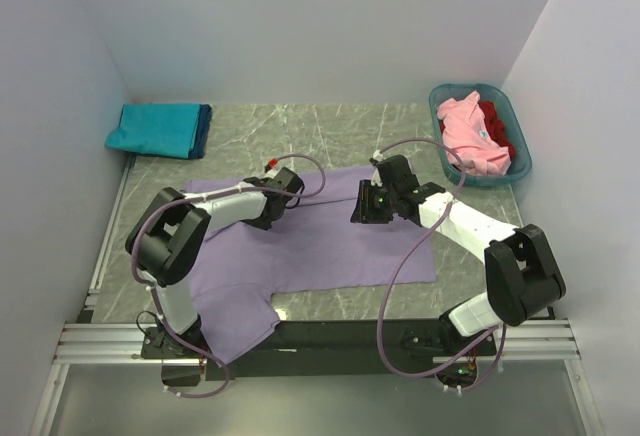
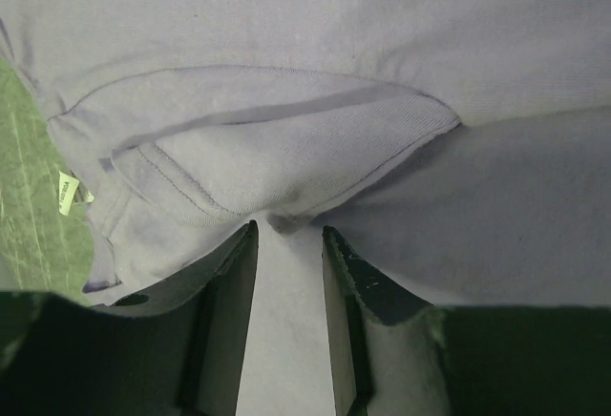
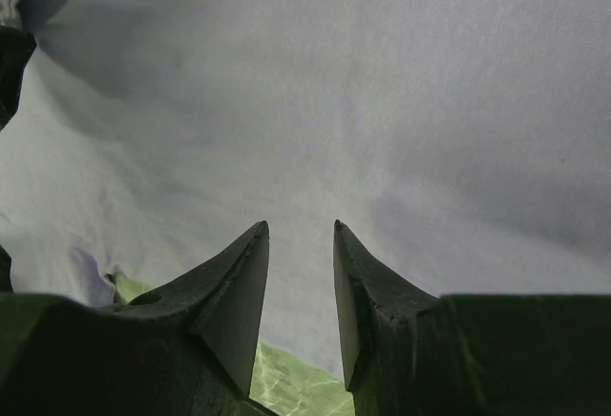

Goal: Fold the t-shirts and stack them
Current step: Fold the tshirt

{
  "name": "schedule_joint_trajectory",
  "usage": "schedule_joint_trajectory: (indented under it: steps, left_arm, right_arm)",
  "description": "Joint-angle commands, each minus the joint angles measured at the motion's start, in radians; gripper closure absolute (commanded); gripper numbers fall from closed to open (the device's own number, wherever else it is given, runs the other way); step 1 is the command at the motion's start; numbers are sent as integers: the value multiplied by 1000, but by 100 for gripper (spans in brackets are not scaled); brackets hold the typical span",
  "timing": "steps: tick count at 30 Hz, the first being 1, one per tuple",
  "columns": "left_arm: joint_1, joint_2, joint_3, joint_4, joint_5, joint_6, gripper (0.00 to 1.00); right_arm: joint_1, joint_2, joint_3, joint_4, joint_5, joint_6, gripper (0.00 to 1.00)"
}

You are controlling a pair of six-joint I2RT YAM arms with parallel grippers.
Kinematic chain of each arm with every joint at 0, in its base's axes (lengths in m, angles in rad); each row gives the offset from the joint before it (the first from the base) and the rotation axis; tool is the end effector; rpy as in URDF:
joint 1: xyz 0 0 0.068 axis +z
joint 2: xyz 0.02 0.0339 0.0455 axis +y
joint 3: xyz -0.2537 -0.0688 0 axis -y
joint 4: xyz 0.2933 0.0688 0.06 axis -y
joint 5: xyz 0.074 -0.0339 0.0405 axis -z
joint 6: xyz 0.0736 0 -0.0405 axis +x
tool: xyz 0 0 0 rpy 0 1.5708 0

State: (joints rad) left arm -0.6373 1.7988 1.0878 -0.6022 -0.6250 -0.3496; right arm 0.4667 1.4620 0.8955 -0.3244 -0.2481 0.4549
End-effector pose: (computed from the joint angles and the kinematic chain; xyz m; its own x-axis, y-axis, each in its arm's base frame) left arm 0.3252 -0.1872 0.0854 -0.8544 0.2870 -0.4331 0.0746 0.8928 0.4443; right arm 0.3165 0.1797 0.1459 -0.8761 0.0355 -0.4809 -0.2105 0.8690 0.4478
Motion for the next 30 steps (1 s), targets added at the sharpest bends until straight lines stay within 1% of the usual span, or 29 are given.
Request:
schedule_joint_trajectory:
  steps: [1,13,18,20,22,23,25,27,30]
  left_arm:
    - [1,4,17,36,-15,20,61]
    - [1,39,30,27,-58,21,70]
    - [1,31,40,12,-73,15,76]
    - [1,30,52,-5,-73,8,84]
    - [-1,27,61,-21,-68,4,87]
    - [-4,22,72,-40,-64,-3,91]
    - [-10,16,86,-70,-47,-17,93]
    - [-21,7,106,-122,-22,-40,93]
    - [-42,-6,124,-189,53,-81,95]
  right_arm:
    - [-3,1,25,7,9,-10,59]
    - [-3,1,16,16,9,-7,59]
    - [-2,8,17,18,1,-5,59]
    - [-2,5,16,16,4,-7,60]
    - [-2,4,19,16,3,-5,60]
    - [-2,4,17,16,4,-4,60]
    - [-2,3,16,16,4,-4,60]
    - [-2,3,16,16,4,-2,60]
    - [0,3,16,16,4,-5,60]
